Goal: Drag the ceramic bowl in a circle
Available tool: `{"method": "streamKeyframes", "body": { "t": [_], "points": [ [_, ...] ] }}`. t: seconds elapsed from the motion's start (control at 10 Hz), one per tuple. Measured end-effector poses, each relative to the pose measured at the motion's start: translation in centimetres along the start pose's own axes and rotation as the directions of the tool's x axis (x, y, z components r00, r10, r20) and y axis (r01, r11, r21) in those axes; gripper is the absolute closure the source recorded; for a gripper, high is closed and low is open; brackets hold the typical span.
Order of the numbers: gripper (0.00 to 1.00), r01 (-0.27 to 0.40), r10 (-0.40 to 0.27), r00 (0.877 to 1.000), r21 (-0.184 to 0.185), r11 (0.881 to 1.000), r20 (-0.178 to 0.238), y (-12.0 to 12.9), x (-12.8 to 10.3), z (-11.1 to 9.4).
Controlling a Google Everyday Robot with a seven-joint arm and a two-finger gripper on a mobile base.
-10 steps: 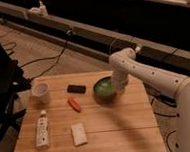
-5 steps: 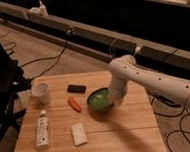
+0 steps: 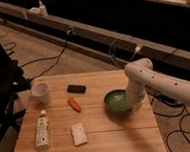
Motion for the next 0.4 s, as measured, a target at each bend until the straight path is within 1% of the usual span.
{"method": "streamKeyframes", "body": {
  "t": [0.2, 0.3, 0.4],
  "points": [
    [1.00, 0.003, -0.002, 0.998, 0.024, 1.000, -0.056, -3.7, 1.2, -0.3],
    [1.00, 0.020, -0.016, 0.997, 0.048, 0.999, -0.071, -6.4, 0.8, -0.6],
    [1.00, 0.042, -0.037, 0.997, 0.073, 0.996, -0.063, -8.8, -0.7, -0.8]
  ]
}}
